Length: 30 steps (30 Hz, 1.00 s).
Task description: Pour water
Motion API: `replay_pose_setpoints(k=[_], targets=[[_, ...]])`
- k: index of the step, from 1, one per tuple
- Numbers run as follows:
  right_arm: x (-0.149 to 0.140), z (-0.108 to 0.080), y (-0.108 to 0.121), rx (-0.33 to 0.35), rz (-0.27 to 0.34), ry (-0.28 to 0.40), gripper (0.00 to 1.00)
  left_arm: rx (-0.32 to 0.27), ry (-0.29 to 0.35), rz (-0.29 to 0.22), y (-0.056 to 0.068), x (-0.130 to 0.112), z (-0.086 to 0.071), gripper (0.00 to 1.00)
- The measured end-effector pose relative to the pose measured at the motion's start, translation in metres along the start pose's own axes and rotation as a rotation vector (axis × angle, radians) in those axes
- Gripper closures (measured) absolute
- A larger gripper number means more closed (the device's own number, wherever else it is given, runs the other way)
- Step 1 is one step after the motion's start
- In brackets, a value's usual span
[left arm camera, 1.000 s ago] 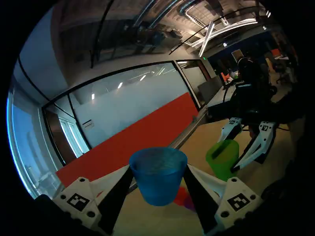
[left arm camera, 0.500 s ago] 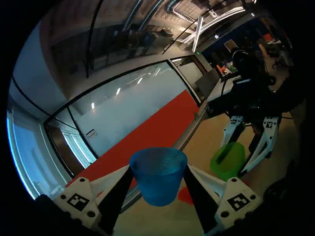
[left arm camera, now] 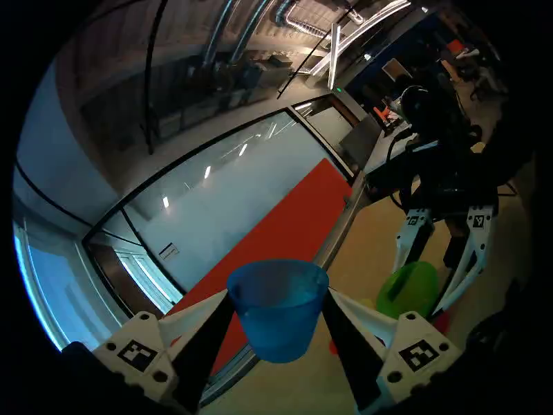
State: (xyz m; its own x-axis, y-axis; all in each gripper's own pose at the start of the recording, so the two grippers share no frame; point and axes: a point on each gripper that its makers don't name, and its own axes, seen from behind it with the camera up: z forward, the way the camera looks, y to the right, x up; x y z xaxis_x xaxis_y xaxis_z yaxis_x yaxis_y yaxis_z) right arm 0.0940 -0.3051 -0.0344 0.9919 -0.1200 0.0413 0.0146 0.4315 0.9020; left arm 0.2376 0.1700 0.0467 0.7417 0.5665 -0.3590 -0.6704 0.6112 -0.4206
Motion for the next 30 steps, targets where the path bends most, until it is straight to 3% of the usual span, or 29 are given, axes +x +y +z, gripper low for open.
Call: replay_pose_setpoints(k=[30], targets=[[0.003, 0.011, -0.01, 0.029, -0.007, 0.003, 0.12, 0.022, 0.038, 0.187, -0.005, 0.022, 0.0, 0.15]])
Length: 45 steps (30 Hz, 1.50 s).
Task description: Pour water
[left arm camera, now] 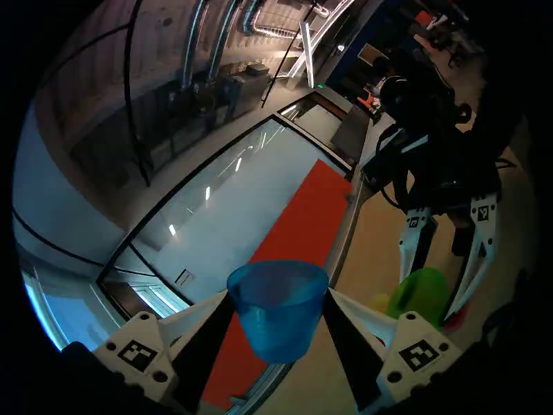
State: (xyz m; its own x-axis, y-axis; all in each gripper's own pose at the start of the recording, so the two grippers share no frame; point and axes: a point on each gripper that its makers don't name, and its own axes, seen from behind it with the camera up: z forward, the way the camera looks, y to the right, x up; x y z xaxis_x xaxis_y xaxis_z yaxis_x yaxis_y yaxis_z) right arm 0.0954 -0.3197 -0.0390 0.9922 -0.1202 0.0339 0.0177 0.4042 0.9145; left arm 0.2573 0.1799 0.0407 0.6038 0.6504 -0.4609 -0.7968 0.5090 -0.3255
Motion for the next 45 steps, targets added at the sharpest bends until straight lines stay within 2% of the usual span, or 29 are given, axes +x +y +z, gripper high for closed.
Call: replay_pose_setpoints(k=[20, 32, 45], targets=[[0.004, 0.001, 0.003, -0.003, -0.004, 0.007, 0.12, 0.027, 0.003, 0.1, -0.005, 0.012, 0.0, 0.15], [0.008, 0.001, 0.006, -0.007, -0.008, 0.015, 0.12, 0.043, 0.008, 0.14, -0.011, 0.015, 0.001, 0.15], [0.01, 0.001, 0.009, -0.013, -0.006, 0.019, 0.12, 0.045, 0.023, 0.191, -0.009, 0.023, 0.0, 0.15]])
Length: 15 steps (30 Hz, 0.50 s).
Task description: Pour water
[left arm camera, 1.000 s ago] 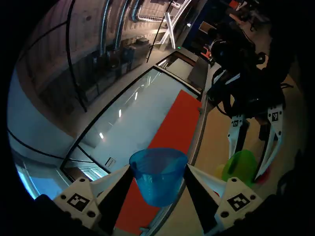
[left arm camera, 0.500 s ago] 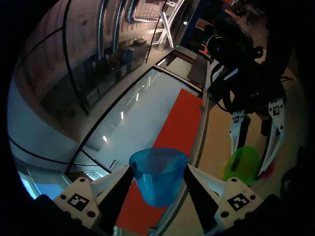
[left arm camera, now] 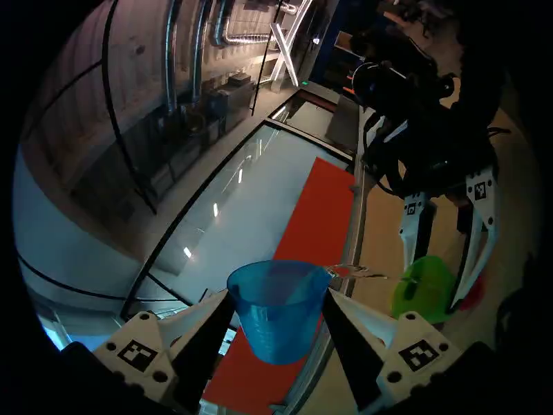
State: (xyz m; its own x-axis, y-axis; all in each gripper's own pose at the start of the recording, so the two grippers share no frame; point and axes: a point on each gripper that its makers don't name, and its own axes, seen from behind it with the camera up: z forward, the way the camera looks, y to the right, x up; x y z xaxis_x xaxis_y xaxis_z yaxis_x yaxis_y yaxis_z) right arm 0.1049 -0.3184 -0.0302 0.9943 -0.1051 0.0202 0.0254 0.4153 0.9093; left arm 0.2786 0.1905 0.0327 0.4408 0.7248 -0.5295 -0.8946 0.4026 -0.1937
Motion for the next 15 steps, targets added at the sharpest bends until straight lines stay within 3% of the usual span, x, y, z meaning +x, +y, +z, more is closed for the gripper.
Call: replay_pose_setpoints(k=[15], targets=[[0.0006, -0.0022, 0.0022, -0.006, -0.004, 0.001, 0.12, 0.014, 0.001, 0.052, -0.0034, 0.0037, -0.0035, 0.15]])
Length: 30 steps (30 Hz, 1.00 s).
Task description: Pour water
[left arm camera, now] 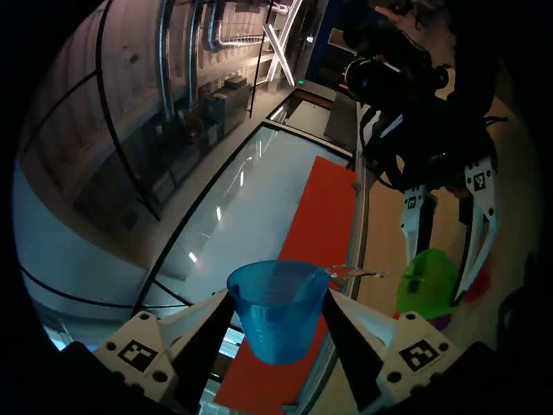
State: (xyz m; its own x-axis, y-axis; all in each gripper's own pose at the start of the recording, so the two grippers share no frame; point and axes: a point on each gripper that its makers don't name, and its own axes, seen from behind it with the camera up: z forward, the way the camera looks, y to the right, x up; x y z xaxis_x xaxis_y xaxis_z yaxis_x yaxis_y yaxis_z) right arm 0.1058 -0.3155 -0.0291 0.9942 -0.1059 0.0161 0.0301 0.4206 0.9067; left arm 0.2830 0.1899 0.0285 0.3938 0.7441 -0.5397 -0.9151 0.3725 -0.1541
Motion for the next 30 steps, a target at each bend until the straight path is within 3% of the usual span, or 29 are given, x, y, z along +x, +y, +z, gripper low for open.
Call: replay_pose_setpoints(k=[30], targets=[[0.0036, 0.0003, -0.0002, -0.001, -0.012, 0.001, 0.12, 0.024, 0.004, 0.087, -0.0071, 0.0057, -0.004, 0.15]])
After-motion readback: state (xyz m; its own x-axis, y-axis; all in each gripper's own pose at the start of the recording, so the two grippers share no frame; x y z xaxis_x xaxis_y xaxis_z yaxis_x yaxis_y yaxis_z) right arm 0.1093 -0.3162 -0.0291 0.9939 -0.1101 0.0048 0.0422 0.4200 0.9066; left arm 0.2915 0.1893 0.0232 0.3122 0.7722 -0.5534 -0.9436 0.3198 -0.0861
